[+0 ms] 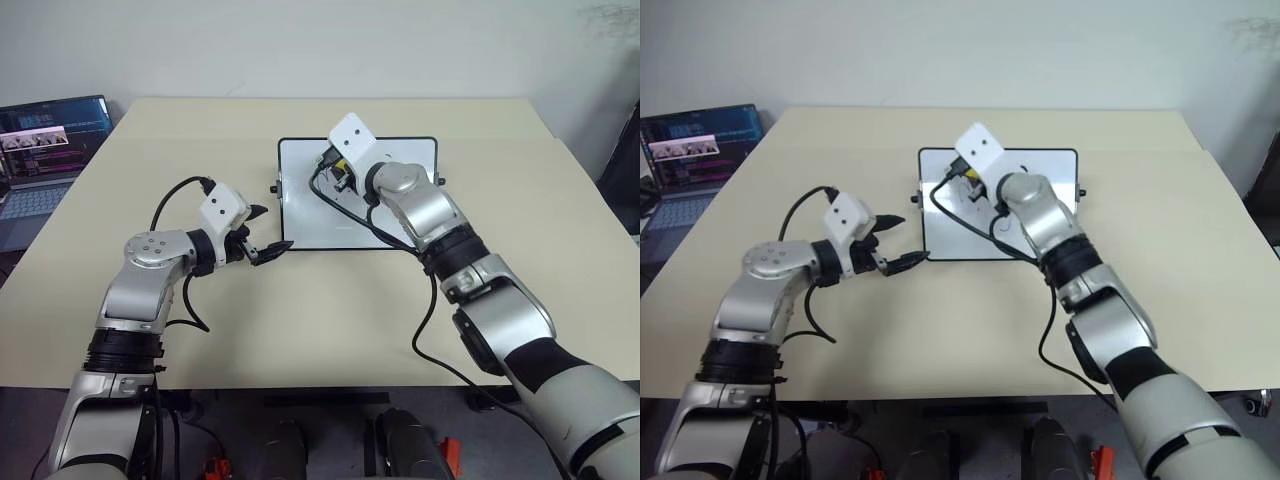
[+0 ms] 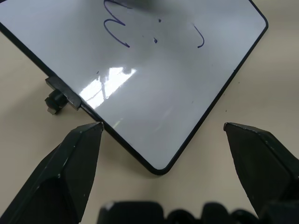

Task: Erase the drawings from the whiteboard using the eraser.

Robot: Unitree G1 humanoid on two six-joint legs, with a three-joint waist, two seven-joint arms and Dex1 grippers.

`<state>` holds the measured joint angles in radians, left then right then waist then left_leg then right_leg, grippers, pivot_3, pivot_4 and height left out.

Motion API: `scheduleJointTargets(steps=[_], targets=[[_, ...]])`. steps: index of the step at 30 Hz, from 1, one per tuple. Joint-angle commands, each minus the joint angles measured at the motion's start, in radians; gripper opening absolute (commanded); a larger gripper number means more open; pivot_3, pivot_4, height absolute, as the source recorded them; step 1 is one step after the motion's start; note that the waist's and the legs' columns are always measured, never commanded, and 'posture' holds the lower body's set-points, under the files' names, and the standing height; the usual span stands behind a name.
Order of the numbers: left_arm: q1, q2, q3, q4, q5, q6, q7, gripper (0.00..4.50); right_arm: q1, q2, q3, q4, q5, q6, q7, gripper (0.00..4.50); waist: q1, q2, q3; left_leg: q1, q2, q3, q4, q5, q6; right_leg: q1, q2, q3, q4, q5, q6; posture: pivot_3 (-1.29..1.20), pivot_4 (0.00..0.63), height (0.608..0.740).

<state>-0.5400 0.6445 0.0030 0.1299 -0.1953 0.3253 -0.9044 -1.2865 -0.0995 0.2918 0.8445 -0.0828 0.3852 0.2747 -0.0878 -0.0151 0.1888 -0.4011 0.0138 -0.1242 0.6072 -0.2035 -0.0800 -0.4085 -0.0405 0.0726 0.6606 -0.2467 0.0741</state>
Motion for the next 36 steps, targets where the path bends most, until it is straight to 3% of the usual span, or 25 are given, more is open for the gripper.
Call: scheduleJointTargets(steps=[1,12,24,30,36], targets=[[0.006,0.011,0.018,-0.052,-0.013,0.004,0.006,4.50,-0.076,0.018,-0.034,0.080,-0.026,-0.064,-0.038,1.23,-0.001,0.000,0.000,0.000,0.000,0.000,0.000,0.000,0.000,0.000,0.000,0.000,0.000,0.000,0.000,0.00,0.150,0.740],[0.036,0.031,0.047,-0.072,-0.022,0.016,0.008,4.50,-0.118,0.133,-0.063,0.317,-0.058,-0.132,-0.057,1.23,-0.013,0.000,0.000,0.001,0.000,0.000,0.000,0.000,0.000,-0.001,0.000,0.000,0.003,-0.001,-0.001,0.00,0.150,0.740],[0.030,0.031,0.042,-0.074,-0.015,0.016,0.009,4.50,-0.125,0.217,-0.065,0.375,-0.098,-0.173,-0.051,1.23,-0.024,0.000,0.000,0.001,0.000,-0.002,0.000,0.000,0.000,0.000,0.001,0.000,0.004,-0.001,-0.001,0.00,0.150,0.740],[0.026,0.029,0.040,-0.075,-0.015,0.014,0.009,4.50,-0.142,0.202,-0.088,0.392,-0.105,-0.176,-0.099,1.23,-0.024,0.000,0.000,0.001,0.000,-0.002,0.000,0.000,0.000,0.000,0.001,0.000,0.004,-0.001,-0.001,0.00,0.150,0.740],[0.025,0.026,0.038,-0.074,-0.014,0.013,0.010,4.50,-0.163,0.117,-0.139,0.417,-0.099,-0.178,-0.208,1.23,-0.016,0.000,0.000,0.001,0.000,-0.002,0.000,0.000,0.000,0.000,0.001,-0.001,0.003,-0.001,-0.001,0.00,0.150,0.740]])
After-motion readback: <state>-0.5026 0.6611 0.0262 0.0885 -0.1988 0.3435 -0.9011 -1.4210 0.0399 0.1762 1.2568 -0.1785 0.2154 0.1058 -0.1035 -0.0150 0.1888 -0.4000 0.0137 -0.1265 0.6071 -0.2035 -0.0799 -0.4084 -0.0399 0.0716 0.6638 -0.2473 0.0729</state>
